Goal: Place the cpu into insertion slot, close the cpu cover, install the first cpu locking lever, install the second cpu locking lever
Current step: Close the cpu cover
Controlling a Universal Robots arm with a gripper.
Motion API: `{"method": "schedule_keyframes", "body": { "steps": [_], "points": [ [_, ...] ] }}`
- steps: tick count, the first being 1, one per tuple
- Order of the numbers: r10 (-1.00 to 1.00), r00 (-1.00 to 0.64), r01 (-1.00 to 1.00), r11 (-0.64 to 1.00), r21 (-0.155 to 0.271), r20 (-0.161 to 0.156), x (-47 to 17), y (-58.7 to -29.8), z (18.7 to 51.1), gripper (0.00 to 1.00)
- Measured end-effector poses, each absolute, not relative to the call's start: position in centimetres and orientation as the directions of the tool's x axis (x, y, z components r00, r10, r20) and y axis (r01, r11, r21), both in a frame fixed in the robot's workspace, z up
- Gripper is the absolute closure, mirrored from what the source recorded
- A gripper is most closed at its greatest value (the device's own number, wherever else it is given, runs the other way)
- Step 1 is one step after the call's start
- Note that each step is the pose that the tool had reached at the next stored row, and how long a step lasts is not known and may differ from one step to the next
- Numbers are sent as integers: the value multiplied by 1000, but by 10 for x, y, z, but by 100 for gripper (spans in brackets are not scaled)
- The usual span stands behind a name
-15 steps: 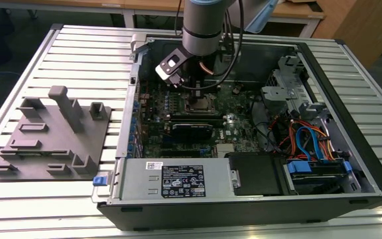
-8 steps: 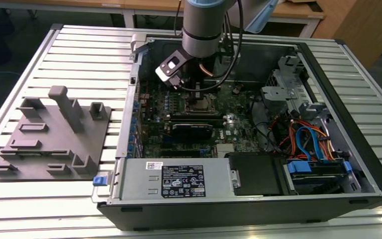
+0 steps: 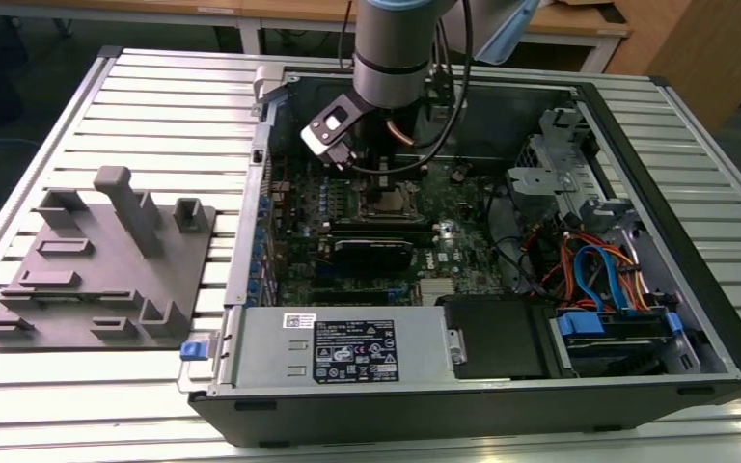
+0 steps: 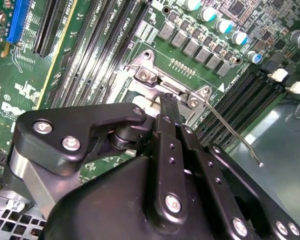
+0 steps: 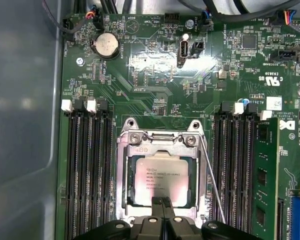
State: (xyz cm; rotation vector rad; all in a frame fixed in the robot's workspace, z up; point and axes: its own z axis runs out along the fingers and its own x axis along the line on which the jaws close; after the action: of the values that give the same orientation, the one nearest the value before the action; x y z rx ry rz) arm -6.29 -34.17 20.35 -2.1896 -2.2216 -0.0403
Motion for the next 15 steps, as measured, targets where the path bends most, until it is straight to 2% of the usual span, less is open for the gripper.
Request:
{"method": "schedule_keyframes", "body": {
  "steps": [15],
  "points": [
    [999,-15,1000,14,3,34,-38,-342,203,89]
  ]
}}
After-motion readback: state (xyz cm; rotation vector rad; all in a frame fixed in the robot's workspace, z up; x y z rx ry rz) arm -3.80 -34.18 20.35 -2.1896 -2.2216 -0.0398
